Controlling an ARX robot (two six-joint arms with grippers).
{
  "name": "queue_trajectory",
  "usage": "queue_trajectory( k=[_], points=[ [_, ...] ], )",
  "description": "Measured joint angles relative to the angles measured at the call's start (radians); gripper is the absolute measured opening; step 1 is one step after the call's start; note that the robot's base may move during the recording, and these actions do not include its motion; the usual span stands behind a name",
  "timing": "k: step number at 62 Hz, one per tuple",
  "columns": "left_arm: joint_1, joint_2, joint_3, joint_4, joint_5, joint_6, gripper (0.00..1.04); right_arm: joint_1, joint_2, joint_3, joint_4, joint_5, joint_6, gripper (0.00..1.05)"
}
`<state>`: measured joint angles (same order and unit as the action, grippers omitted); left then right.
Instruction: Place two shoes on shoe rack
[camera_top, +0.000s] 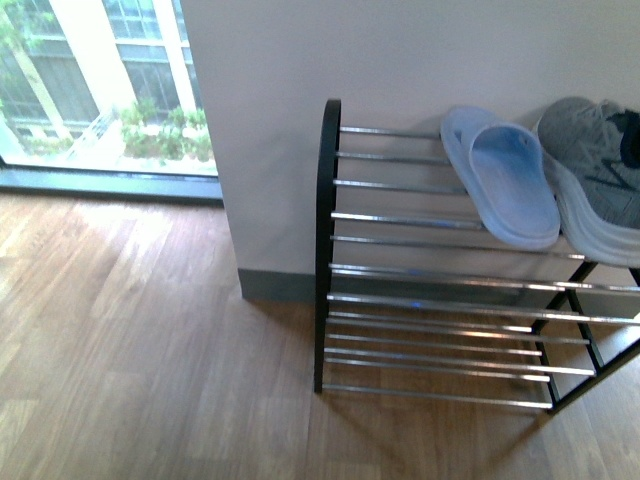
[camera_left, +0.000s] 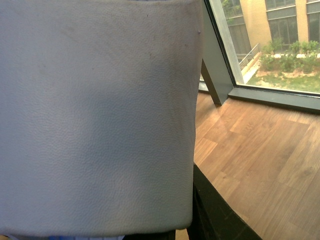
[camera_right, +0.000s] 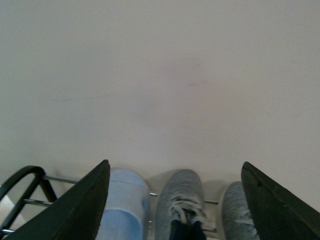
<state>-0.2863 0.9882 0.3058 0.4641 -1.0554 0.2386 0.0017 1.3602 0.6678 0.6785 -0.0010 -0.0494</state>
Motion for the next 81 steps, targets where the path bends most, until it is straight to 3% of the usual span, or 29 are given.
queue_trajectory(
  k=[7, 17, 21, 81],
  points=[
    [0.000, 0.000, 0.000, 0.000, 0.000, 0.000, 0.02, 0.000, -0.055, -0.112, 0.060, 0.000, 0.019, 0.47],
    [0.000, 0.000, 0.000, 0.000, 0.000, 0.000, 0.02, -0.002, -0.182, -0.290, 0.115, 0.000, 0.035, 0.10],
    [0.000, 0.000, 0.000, 0.000, 0.000, 0.000, 0.02, -0.002, -0.208, -0.324, 0.120, 0.000, 0.035, 0.02],
    [0.000, 0.000, 0.000, 0.000, 0.000, 0.000, 0.02, -0.002, -0.691, -0.648, -0.030, -0.001, 0.039, 0.01]
  ],
)
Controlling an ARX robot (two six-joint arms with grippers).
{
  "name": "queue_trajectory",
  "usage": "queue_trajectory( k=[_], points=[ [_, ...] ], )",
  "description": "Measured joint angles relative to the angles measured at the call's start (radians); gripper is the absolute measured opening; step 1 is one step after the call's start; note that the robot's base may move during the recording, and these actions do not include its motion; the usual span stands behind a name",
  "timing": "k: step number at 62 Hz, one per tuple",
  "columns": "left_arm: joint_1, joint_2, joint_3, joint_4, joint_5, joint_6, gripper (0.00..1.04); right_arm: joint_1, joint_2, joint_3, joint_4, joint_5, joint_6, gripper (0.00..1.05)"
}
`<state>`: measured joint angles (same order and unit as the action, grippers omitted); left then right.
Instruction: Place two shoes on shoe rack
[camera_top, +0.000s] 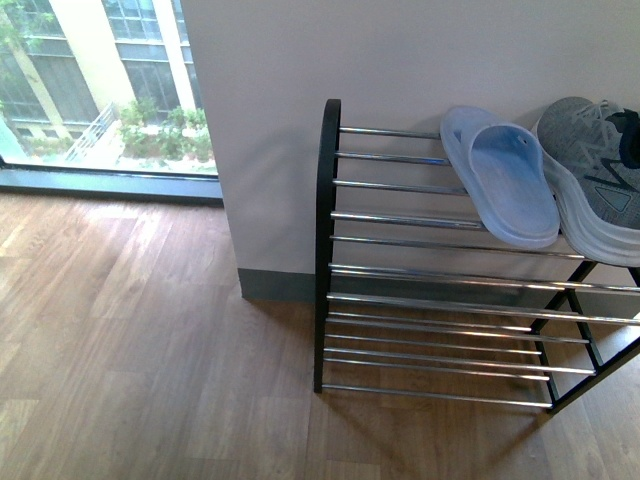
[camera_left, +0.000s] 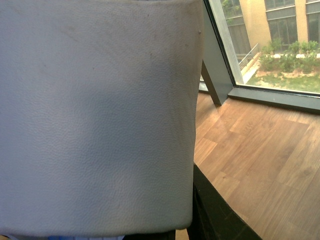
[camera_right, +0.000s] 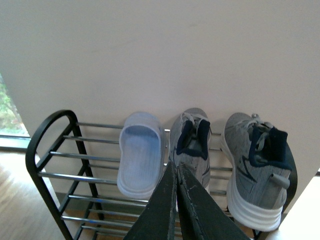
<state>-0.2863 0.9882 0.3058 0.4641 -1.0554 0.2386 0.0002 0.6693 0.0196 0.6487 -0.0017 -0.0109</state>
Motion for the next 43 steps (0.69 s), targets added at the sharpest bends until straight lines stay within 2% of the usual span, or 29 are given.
queue_trajectory(
  k=[16, 43],
  points=[
    [0.000, 0.000, 0.000, 0.000, 0.000, 0.000, 0.02, 0.000, -0.179, -0.001, -0.163, 0.002, 0.000, 0.01],
    [0.000, 0.000, 0.000, 0.000, 0.000, 0.000, 0.02, 0.000, -0.361, -0.001, -0.339, 0.002, 0.000, 0.01]
  ],
)
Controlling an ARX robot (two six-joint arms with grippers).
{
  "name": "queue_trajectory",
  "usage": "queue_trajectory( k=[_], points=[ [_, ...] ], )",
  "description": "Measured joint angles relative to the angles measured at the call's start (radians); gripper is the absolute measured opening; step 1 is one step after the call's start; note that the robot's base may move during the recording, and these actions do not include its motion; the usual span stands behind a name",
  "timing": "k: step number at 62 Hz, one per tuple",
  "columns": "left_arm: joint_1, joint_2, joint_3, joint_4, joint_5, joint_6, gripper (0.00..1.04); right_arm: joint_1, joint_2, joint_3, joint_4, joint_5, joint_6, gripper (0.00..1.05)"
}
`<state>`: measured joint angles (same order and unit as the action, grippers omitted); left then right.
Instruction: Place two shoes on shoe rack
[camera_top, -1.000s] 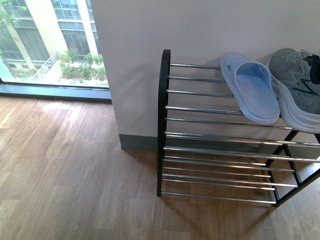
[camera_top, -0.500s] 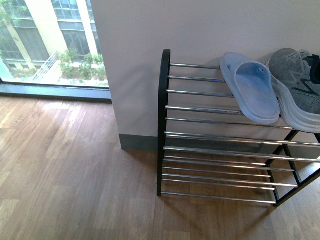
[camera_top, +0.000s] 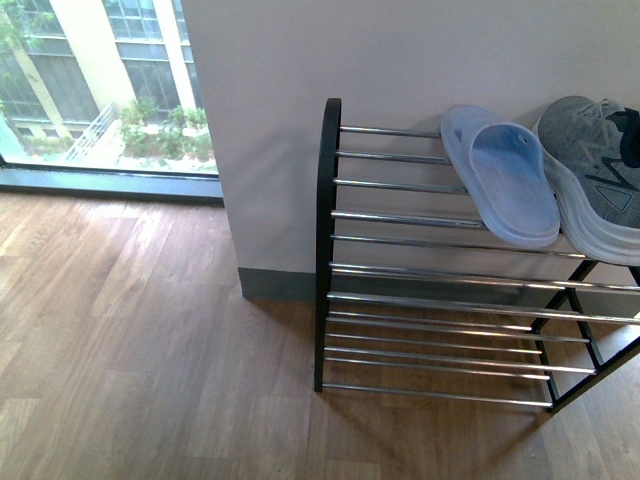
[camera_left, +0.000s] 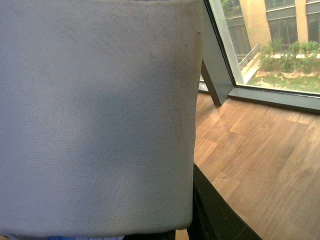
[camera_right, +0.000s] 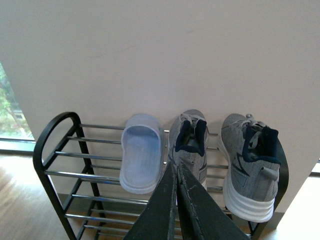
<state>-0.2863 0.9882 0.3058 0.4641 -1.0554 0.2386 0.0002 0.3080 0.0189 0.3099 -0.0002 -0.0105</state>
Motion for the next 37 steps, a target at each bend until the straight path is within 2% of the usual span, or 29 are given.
queue_trajectory(
  k=[32, 37],
  points=[
    [0.000, 0.000, 0.000, 0.000, 0.000, 0.000, 0.02, 0.000, -0.130, 0.000, -0.130, 0.000, 0.000, 0.01],
    [0.000, 0.000, 0.000, 0.000, 0.000, 0.000, 0.02, 0.000, -0.209, 0.000, -0.240, -0.002, 0.000, 0.01]
  ],
)
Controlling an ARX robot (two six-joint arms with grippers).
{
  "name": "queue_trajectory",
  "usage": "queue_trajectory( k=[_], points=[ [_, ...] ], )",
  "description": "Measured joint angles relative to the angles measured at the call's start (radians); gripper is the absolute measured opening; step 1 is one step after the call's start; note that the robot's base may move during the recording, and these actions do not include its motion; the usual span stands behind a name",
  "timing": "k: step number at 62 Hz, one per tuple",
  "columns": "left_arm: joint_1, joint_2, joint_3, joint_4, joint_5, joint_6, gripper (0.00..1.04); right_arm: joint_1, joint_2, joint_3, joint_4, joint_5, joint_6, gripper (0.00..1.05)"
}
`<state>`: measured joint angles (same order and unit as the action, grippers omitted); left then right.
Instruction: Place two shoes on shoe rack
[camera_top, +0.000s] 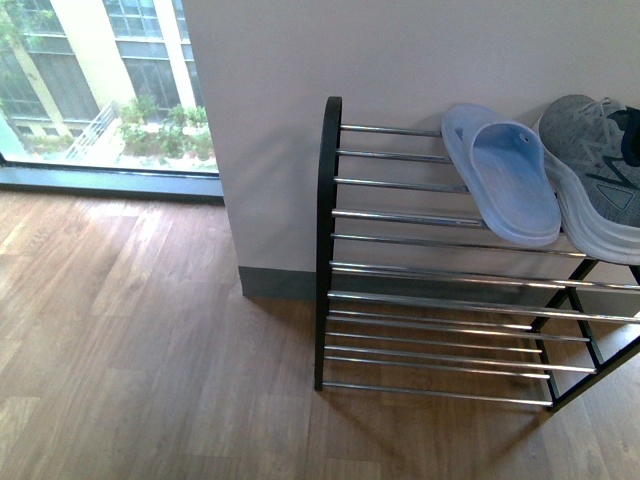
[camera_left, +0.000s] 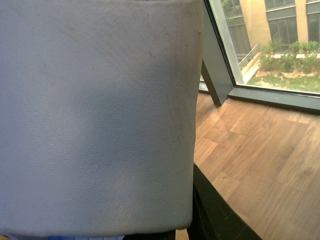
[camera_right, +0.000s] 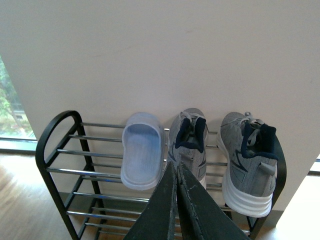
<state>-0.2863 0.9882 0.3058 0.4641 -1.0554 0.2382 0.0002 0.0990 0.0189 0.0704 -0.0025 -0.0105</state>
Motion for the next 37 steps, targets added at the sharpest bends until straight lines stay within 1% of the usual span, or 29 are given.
queue_trajectory(
  k=[3, 27, 29, 30, 34, 37],
  points=[
    [0.000, 0.000, 0.000, 0.000, 0.000, 0.000, 0.02, 0.000, -0.060, 0.000, -0.056, 0.003, 0.000, 0.01],
    [0.000, 0.000, 0.000, 0.000, 0.000, 0.000, 0.02, 0.000, -0.093, 0.000, -0.067, 0.002, 0.000, 0.01],
    [0.000, 0.000, 0.000, 0.000, 0.000, 0.000, 0.02, 0.000, -0.093, 0.000, -0.067, 0.002, 0.000, 0.06],
    [0.000, 0.000, 0.000, 0.000, 0.000, 0.000, 0.02, 0.000, -0.093, 0.000, -0.067, 0.002, 0.000, 0.11],
    [0.000, 0.000, 0.000, 0.000, 0.000, 0.000, 0.02, 0.000, -0.093, 0.000, -0.067, 0.002, 0.000, 0.20],
    [0.000, 0.000, 0.000, 0.000, 0.000, 0.000, 0.02, 0.000, -0.093, 0.000, -0.067, 0.002, 0.000, 0.29]
  ],
)
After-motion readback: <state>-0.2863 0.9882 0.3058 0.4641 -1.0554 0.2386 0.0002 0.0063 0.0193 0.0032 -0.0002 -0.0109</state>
